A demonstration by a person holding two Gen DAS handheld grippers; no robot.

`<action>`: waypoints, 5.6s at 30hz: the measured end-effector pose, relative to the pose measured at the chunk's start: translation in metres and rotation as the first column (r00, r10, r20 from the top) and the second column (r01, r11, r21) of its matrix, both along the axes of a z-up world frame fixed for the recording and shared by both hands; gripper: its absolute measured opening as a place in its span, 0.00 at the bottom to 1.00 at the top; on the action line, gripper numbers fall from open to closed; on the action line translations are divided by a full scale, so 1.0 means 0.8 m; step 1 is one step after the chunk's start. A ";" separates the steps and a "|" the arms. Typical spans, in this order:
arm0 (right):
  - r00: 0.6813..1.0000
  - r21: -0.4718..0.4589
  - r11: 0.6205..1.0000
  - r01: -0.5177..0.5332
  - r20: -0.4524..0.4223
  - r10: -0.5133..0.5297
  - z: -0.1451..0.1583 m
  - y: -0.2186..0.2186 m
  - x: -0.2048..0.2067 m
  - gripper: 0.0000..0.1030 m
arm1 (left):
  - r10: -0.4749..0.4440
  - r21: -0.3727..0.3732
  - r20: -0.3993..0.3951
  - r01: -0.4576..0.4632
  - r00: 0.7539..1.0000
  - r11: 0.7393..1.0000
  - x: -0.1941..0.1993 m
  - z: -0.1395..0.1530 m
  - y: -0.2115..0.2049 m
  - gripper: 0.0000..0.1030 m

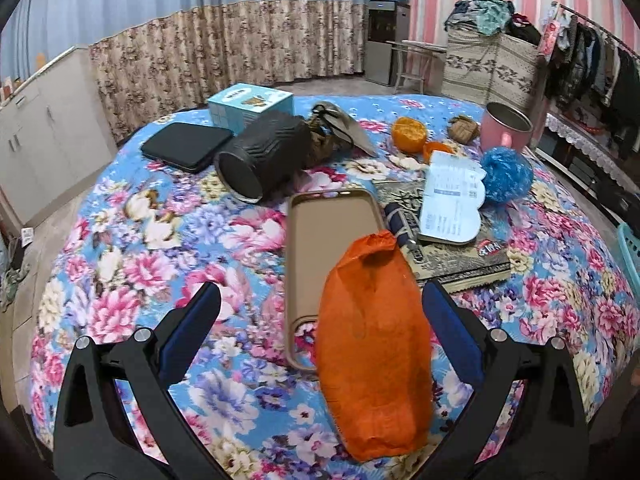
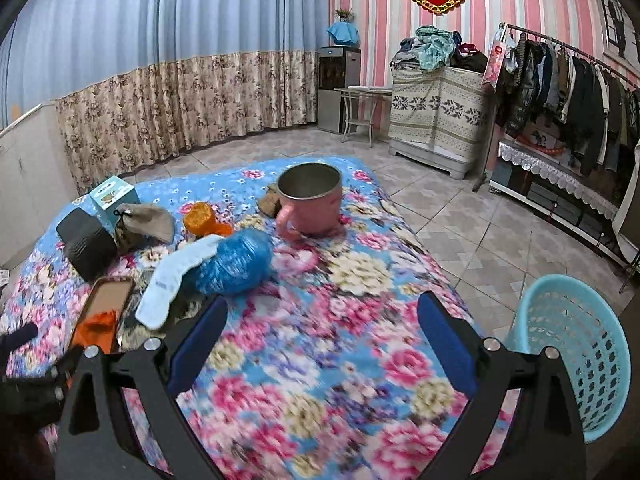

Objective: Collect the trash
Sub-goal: 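Grasp the orange plastic bag with the left tool while the right tool grasps the blue bag, then carry both bags to the blue basket and release them inside, then move both tools back over the bed toward the receipt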

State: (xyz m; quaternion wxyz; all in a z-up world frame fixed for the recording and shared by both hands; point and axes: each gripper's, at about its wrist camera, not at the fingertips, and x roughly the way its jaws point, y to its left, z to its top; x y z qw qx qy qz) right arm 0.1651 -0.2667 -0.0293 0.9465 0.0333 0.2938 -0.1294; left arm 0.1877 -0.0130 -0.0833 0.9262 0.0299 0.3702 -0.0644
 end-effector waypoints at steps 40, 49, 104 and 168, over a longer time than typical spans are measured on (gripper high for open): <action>0.993 0.022 0.995 -0.099 -0.069 0.100 -0.055 0.020 0.069 0.91 | 0.003 -0.061 0.062 0.001 0.998 0.998 0.044 0.049 0.038 0.01; 0.984 0.040 0.987 -0.157 -0.081 0.160 -0.054 0.038 0.106 0.79 | 0.069 -0.132 0.005 -0.068 0.998 0.989 0.061 0.033 0.071 0.01; 0.960 0.027 0.960 0.279 -0.012 -0.279 0.024 -0.330 -0.212 0.16 | -0.451 -0.137 0.096 0.461 0.887 0.877 -0.077 0.083 -0.389 0.02; 0.953 0.042 0.952 0.302 0.016 -0.303 -0.005 -0.243 -0.145 0.91 | -0.206 -0.022 0.186 0.213 0.961 0.977 -0.045 0.122 -0.217 0.95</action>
